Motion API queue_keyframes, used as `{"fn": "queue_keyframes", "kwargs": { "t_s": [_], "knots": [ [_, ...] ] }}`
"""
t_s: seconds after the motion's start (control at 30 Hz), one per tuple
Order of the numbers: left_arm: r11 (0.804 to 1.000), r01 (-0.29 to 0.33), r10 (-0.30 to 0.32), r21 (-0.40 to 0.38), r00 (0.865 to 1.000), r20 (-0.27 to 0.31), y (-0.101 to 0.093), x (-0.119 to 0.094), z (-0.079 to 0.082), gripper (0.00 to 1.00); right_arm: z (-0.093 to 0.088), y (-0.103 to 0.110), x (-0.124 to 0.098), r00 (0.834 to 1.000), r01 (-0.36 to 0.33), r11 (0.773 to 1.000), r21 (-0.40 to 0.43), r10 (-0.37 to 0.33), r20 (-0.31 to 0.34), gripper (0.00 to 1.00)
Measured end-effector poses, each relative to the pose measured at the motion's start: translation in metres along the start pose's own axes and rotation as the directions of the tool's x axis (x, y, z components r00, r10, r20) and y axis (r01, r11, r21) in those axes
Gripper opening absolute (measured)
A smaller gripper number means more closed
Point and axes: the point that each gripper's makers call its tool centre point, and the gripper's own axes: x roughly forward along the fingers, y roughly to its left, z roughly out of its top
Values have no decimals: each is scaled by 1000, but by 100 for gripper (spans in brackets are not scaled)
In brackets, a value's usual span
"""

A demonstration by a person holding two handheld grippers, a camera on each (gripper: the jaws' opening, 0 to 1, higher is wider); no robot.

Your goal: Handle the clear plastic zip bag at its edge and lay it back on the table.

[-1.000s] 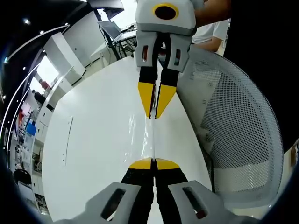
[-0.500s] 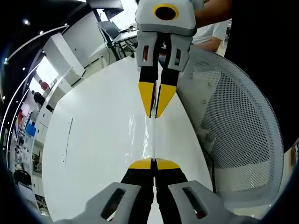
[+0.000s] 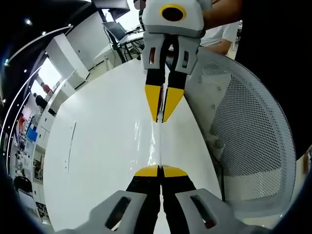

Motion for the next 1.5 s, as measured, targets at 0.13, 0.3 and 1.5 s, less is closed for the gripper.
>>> {"fn": "queue_keyframes", "kwargs": {
  "t_s": [0.13, 0.3, 1.5],
  "knots": [
    [1000, 1, -1, 0, 1000, 0, 0, 0, 0, 0, 0, 1, 0, 1000, -1, 1000, -1, 1, -1, 0],
    [1000, 2, -2, 0, 1000, 2, 0, 0, -1, 0, 0, 1, 0, 1000, -4, 1000, 1, 4, -2, 0],
    [1000, -10, 10, -11, 1000, 3, 0, -3, -5, 0, -4, -1, -4, 1000, -2, 1000, 7, 2, -6, 0]
  ]
}}
